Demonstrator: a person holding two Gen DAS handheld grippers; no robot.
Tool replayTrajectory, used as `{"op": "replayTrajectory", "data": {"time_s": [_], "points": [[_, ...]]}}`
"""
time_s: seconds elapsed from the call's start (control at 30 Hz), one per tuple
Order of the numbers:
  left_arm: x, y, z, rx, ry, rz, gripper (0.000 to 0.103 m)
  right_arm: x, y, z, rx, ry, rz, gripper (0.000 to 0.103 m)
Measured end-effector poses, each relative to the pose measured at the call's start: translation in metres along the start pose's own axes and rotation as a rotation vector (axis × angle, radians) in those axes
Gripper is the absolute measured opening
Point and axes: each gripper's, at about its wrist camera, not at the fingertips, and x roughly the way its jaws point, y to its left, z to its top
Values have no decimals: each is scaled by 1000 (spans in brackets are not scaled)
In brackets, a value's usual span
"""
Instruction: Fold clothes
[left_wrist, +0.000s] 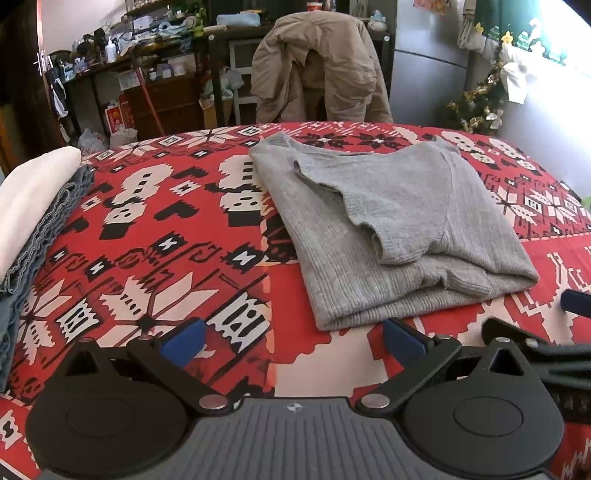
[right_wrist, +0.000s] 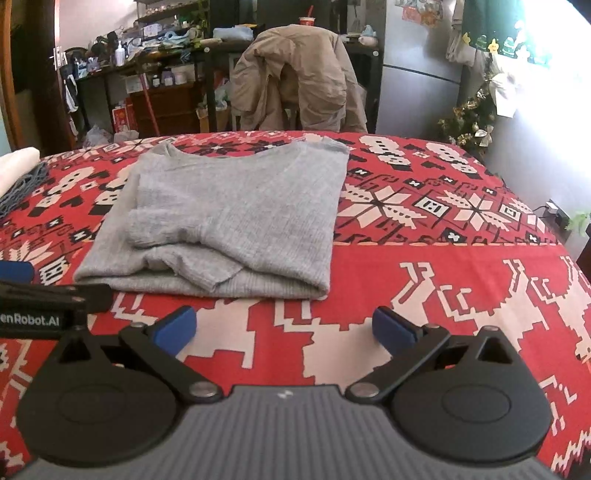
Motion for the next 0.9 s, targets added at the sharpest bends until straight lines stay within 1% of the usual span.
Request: {"op": "replayTrajectory", "data": {"time_s": [0.13, 0.17, 0.23, 0.27, 0.33, 0.4, 0.47, 0.57, 0.63, 0.67, 0.73, 0.77, 0.8, 0.83, 0.87, 0.9], "points": [[1, 1, 4, -10, 27, 9, 103, -5, -5, -3, -5, 13, 5, 102], [0, 2, 5, -14, 31, 13, 101, -6, -6, -2, -7, 22, 5, 102], [-5, 6, 7, -31, 14, 12, 96, -10, -9, 0, -28, 23, -1, 102], [-8, 9, 9, -42, -2, 4, 93, -15, -11, 1, -40, 2, -7, 102], [-15, 13, 15, -65, -39, -18, 93, -26, -18, 5, -37, -31, 1, 102], [-22, 17, 23, -83, -72, -34, 93, -36, -29, 17, -43, -58, 53, 102], [-24, 18, 33, -93, -100, -43, 93, -39, -38, 34, -76, -87, 52, 102], [-21, 16, 50, -96, -123, -73, 87, -27, -52, 64, -118, -93, 63, 101], [-16, 13, 61, -79, -137, -74, 86, -13, -62, 85, -116, -94, 79, 99], [-12, 11, 67, -73, -144, -71, 86, -4, -66, 95, -110, -90, 92, 96], [-1, 10, 78, -74, -147, -77, 86, 19, -73, 115, -105, -72, 112, 84], [5, 9, 83, -73, -144, -81, 86, 31, -75, 124, -105, -61, 117, 81], [11, 9, 88, -73, -142, -84, 83, 42, -78, 132, -104, -54, 121, 72], [18, 9, 92, -72, -139, -87, 81, 53, -79, 140, -106, -48, 127, 59], [24, 8, 97, -72, -136, -91, 78, 64, -80, 146, -106, -39, 136, 51], [30, 8, 102, -71, -133, -94, 72, 75, -80, 152, -102, -28, 145, 37]]}}
